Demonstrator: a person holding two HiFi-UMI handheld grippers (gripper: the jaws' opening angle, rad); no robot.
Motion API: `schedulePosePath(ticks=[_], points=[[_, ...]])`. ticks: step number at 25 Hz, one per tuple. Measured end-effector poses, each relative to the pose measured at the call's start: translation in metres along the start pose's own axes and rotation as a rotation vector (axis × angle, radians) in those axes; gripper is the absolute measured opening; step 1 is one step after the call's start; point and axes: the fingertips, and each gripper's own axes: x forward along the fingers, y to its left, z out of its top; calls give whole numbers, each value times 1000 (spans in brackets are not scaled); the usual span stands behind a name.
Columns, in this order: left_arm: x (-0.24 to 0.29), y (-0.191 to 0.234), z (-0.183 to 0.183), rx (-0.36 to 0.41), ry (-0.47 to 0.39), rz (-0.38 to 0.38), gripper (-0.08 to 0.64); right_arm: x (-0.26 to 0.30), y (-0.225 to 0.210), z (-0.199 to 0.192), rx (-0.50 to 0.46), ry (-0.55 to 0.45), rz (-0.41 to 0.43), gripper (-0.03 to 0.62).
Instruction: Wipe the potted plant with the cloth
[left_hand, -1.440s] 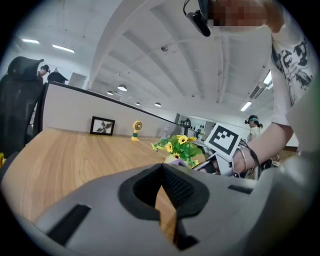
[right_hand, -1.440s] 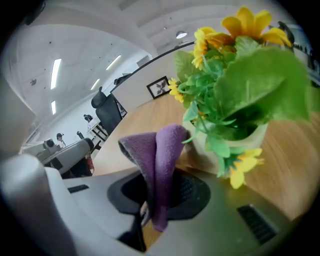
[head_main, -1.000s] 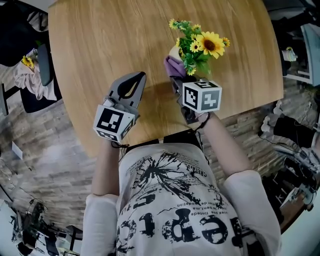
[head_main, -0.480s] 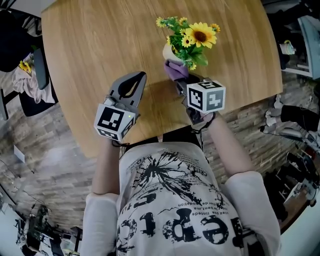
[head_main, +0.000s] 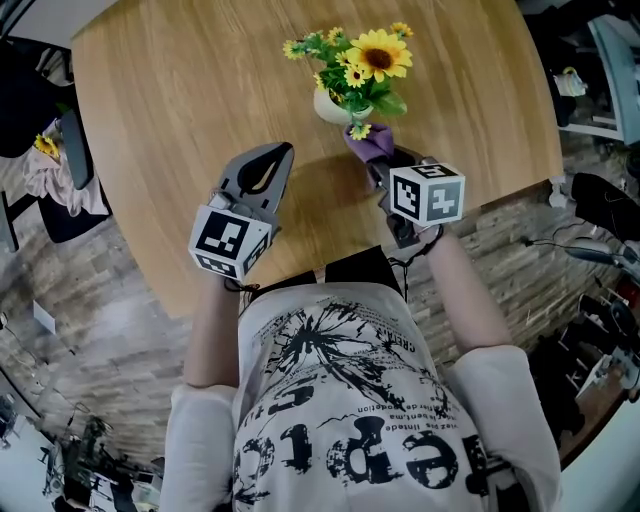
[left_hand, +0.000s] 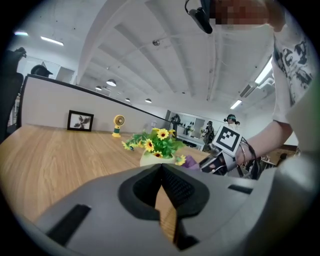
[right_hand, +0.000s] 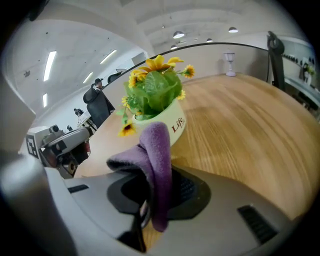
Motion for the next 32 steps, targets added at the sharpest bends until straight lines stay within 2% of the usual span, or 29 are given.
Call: schedulePosePath(ticks=[10, 13, 17, 21, 24, 32], points=[[31, -18, -1, -9, 22, -15, 8, -34, -55, 15, -5, -48, -112, 80], [44, -22, 0, -24, 25, 0, 105, -43, -78, 26, 9, -57, -132, 80], [65, -20, 0, -44, 22, 75, 372, -45, -101, 47, 1, -63, -124, 80], [87, -20, -6, -53, 18, 130, 540, -39, -113, 71, -43, -66, -99, 80], [101, -18, -11, -64, 17, 181, 589, -31, -116, 91, -91, -75, -66, 80], [134, -15, -19, -72, 66, 273, 590, -10, -126, 131, -196, -59, 2, 80]])
